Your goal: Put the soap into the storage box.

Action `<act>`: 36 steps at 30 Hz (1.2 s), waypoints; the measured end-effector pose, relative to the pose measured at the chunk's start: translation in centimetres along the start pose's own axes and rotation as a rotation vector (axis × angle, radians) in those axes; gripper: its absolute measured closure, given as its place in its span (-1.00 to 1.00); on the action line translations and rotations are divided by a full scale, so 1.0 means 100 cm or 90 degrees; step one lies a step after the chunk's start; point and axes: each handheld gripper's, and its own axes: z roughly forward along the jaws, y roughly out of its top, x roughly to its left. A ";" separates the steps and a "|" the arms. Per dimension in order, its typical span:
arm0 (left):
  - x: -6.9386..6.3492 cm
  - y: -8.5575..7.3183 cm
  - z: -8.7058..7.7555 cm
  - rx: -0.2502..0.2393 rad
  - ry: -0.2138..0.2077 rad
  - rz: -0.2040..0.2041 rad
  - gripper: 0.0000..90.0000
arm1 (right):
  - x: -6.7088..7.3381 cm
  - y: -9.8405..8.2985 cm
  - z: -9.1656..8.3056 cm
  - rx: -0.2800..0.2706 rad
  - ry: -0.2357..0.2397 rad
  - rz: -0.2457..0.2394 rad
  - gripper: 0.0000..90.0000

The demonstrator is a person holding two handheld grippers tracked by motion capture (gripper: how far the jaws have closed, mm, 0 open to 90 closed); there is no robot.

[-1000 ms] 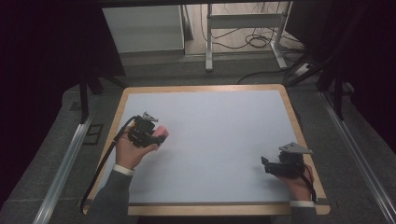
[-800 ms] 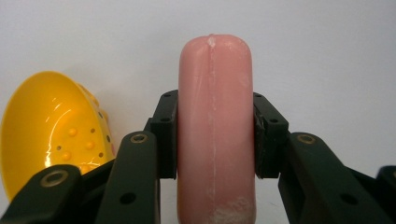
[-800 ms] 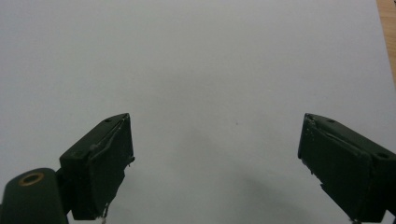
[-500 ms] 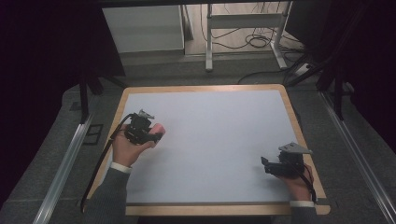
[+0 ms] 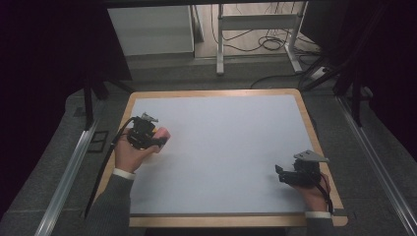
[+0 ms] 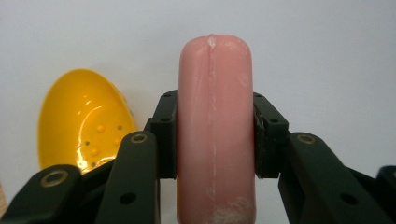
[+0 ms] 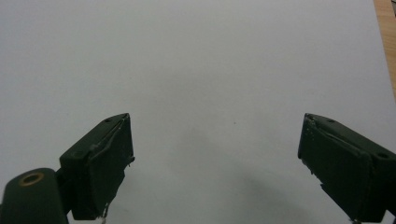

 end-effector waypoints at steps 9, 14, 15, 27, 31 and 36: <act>0.014 0.003 -0.001 0.006 0.016 -0.017 0.34 | 0.000 0.000 0.001 0.002 -0.001 -0.001 -0.78; 0.020 0.004 0.000 0.012 0.021 -0.026 0.34 | 0.000 0.000 0.001 0.002 -0.001 -0.001 -0.78; 0.021 0.004 0.000 0.014 0.023 -0.026 0.34 | 0.000 0.000 0.001 0.002 0.000 -0.002 -0.78; 0.039 0.001 0.002 0.018 0.040 -0.052 0.34 | 0.000 -0.001 0.001 0.004 -0.002 -0.003 -0.78; 0.045 -0.001 0.004 0.024 0.045 -0.057 0.34 | 0.000 0.000 0.001 0.001 -0.003 -0.002 -0.78; 0.050 -0.003 0.009 0.029 0.048 -0.067 0.34 | 0.001 -0.001 0.002 0.004 -0.003 -0.002 -0.78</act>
